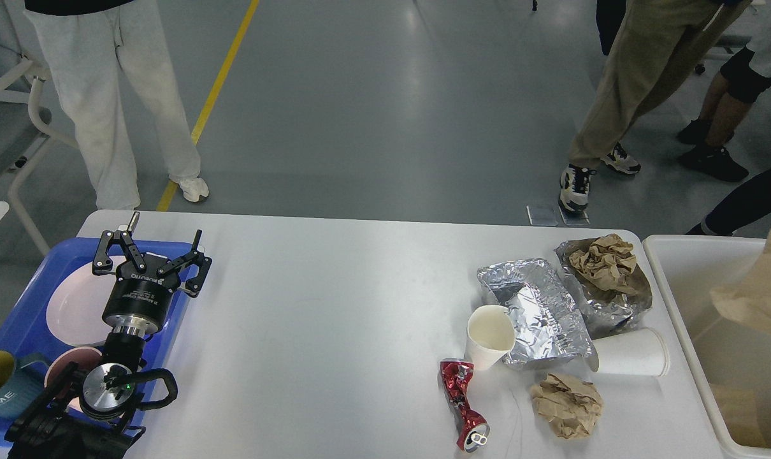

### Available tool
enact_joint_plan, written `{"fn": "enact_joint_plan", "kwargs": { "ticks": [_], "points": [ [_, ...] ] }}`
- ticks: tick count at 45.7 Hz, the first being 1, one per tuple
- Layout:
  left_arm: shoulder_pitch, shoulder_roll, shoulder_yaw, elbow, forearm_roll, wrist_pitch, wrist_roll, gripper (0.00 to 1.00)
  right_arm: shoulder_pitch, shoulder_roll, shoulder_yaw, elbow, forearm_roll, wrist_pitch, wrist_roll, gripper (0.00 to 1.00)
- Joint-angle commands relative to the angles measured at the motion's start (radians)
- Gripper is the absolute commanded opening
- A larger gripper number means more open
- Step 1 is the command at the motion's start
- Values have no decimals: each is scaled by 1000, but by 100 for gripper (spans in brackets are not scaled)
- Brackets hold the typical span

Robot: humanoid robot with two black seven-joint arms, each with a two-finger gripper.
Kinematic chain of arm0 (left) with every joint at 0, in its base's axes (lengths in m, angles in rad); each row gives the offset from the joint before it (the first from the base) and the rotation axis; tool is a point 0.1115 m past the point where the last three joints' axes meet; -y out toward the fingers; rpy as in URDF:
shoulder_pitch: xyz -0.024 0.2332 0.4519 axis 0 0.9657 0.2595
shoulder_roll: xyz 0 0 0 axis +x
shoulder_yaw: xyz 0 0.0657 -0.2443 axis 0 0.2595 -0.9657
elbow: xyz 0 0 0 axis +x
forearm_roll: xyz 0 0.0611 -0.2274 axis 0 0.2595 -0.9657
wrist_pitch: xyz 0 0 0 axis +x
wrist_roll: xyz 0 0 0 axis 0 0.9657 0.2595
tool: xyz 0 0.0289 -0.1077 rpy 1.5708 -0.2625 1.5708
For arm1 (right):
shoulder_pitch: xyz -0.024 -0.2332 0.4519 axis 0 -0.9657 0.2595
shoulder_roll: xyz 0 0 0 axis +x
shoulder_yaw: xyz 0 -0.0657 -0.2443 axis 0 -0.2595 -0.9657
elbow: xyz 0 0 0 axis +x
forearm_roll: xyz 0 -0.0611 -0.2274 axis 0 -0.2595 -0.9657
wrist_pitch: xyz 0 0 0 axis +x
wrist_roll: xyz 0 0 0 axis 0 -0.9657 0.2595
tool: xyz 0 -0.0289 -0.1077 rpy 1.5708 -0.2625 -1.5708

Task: Tidy desktop
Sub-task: 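Lift the brown paper bag and drop it into the white bin, then withdraw the right gripper from the white bin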

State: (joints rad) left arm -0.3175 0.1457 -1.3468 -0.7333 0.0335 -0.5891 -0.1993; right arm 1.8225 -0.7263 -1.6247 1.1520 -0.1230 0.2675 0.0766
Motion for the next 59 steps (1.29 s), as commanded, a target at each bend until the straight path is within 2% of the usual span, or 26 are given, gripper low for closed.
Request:
{"fn": "enact_joint_plan", "kwargs": {
  "ticks": [1, 5, 11, 17, 23, 27, 41, 42, 43, 45, 46, 50, 59],
  "points": [
    [0, 0, 0, 0, 0, 0, 0, 96, -288, -64, 172, -104, 14, -181, -5, 0],
    [0, 0, 0, 0, 0, 0, 0, 96, -503, -61, 317, -233, 23, -235, -14, 0],
    [0, 0, 0, 0, 0, 0, 0, 96, -831, -10, 566, -500, 29, -244, -32, 0],
    [0, 0, 0, 0, 0, 0, 0, 96, -1123, 134, 718, -803, 28, -244, -52, 0],
    [0, 0, -2, 0, 0, 0, 0, 96, -1287, 280, 750, -1034, 31, -244, -72, 0],
    [0, 0, 0, 0, 0, 0, 0, 96, -1324, 318, 773, -1084, 29, -257, -81, 0],
    [0, 0, -2, 0, 0, 0, 0, 96, -1350, 357, 770, -1086, 28, -283, -81, 0],
    [0, 0, -2, 0, 0, 0, 0, 96, -1350, 357, 773, -1086, 28, -293, -81, 5],
    [0, 0, -2, 0, 0, 0, 0, 96, -1352, 357, 778, -1086, 29, -310, -81, 26],
    [0, 0, -2, 0, 0, 0, 0, 96, -1353, 357, 780, -1086, 29, -358, -80, 78],
    [0, 0, 0, 0, 0, 0, 0, 96, -1353, 357, 780, -1086, 29, -387, -80, 100],
    [0, 0, 0, 0, 0, 0, 0, 96, -1362, 361, 783, -1074, 29, -456, -78, 100],
    [0, 0, -2, 0, 0, 0, 0, 96, -1379, 367, 780, -1074, 28, -468, -75, 100]
  ]
}}
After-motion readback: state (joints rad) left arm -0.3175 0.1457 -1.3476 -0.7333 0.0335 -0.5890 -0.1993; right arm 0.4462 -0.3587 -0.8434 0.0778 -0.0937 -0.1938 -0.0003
